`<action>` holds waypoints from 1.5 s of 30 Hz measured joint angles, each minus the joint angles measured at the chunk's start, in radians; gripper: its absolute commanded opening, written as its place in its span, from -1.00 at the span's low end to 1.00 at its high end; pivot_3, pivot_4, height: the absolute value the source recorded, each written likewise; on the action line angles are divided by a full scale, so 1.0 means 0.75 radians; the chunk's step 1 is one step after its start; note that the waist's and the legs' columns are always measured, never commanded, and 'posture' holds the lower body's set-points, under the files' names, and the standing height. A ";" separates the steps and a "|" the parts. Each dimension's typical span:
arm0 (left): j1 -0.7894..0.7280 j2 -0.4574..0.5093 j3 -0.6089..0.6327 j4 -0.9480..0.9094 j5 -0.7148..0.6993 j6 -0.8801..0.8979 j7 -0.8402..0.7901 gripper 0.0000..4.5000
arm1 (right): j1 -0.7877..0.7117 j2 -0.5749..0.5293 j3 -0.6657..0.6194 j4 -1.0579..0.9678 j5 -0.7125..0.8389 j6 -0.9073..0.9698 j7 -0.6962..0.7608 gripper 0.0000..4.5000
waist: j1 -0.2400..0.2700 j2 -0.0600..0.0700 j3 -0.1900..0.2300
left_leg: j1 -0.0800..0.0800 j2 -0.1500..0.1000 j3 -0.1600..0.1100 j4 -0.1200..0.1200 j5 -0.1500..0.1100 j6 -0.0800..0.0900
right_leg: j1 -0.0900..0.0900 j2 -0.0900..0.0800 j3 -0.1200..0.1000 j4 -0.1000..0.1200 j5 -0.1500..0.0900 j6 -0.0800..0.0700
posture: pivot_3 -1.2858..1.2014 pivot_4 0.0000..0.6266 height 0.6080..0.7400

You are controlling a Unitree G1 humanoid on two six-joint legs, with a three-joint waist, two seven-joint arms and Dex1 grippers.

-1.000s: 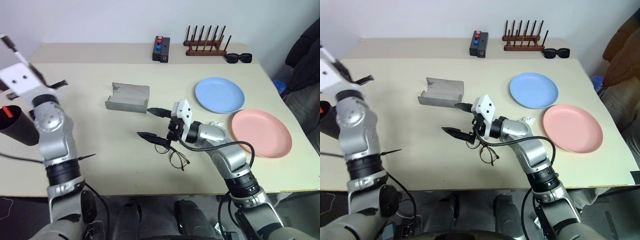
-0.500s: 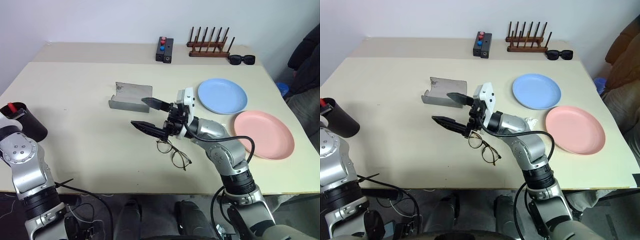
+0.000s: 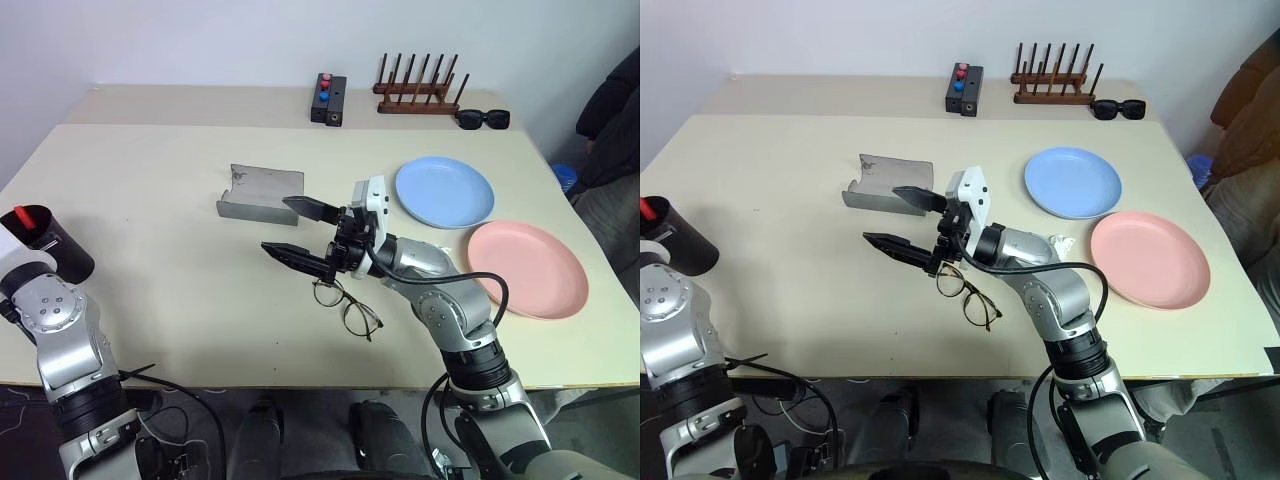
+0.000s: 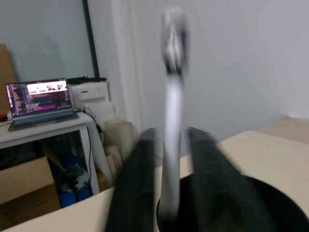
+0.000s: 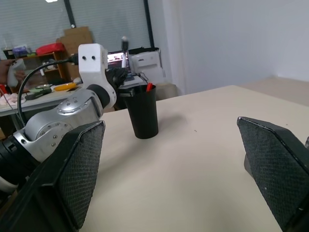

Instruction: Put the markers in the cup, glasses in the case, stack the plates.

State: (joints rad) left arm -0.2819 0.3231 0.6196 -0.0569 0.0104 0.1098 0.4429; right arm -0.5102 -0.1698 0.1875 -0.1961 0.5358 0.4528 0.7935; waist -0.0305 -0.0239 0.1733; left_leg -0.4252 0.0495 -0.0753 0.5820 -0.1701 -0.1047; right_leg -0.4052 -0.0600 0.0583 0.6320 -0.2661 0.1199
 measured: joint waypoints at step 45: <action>-0.946 0.399 -1.117 1.193 -0.066 0.168 -1.954 0.98 | 0.136 -0.586 -0.139 -0.058 -0.212 -0.045 0.194 1.00 | 0.015 0.002 0.003 | -0.005 0.000 0.000 -0.005 -0.001 0.003 | -0.006 0.001 -0.001 -0.001 -0.002 0.004 | 0.03 -0.52 1.00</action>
State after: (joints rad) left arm -0.9912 0.6227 -0.2178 0.8381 -0.0391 0.2361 -1.0225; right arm -0.4086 -0.6092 0.0835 -0.2398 0.3765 0.4190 0.9388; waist -0.0191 -0.0225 0.1753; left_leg -0.4287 0.0495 -0.0750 0.5785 -0.1711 -0.1025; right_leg -0.4094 -0.0596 0.0579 0.6311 -0.2675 0.1230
